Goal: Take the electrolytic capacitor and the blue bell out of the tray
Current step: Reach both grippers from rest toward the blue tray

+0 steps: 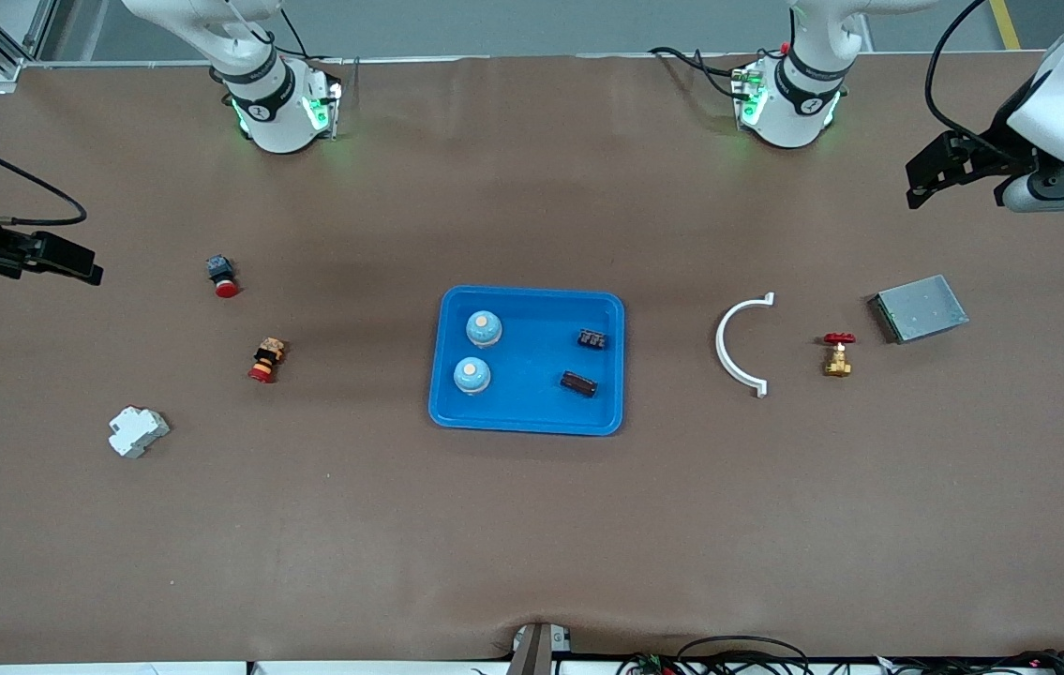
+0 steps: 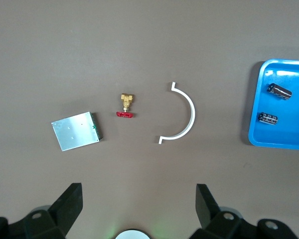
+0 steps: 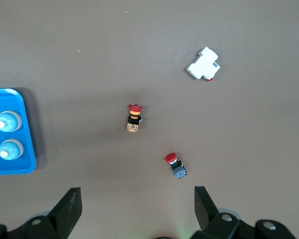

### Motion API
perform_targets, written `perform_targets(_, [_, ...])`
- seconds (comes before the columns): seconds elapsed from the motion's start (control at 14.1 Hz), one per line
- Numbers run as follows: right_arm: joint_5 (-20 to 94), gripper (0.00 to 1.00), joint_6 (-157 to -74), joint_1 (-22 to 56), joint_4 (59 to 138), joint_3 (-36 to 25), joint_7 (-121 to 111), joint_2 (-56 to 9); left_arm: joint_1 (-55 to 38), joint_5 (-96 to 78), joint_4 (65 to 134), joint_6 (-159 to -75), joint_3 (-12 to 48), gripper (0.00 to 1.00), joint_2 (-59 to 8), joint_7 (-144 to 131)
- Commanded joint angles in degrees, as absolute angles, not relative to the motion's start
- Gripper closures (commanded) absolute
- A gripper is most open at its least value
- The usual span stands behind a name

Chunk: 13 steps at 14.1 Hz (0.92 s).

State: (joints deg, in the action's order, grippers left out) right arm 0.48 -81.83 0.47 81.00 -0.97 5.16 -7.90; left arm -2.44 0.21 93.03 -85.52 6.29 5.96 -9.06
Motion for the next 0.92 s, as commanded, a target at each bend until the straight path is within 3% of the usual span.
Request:
perform_targets(0.0, [0.4, 0.00, -81.6, 0.4, 81.3, -1.1, 5.2, -7.4, -2.5, 0.0, 90.7, -84.7, 6.6, 0.00, 3.2, -8.2])
perform_targets(0.85, [0.7, 0.00, -81.7, 4.7, 81.3, -0.9, 5.6, -9.0, 0.2, 2.6, 90.8, -88.1, 5.7, 0.00, -12.3, -10.4])
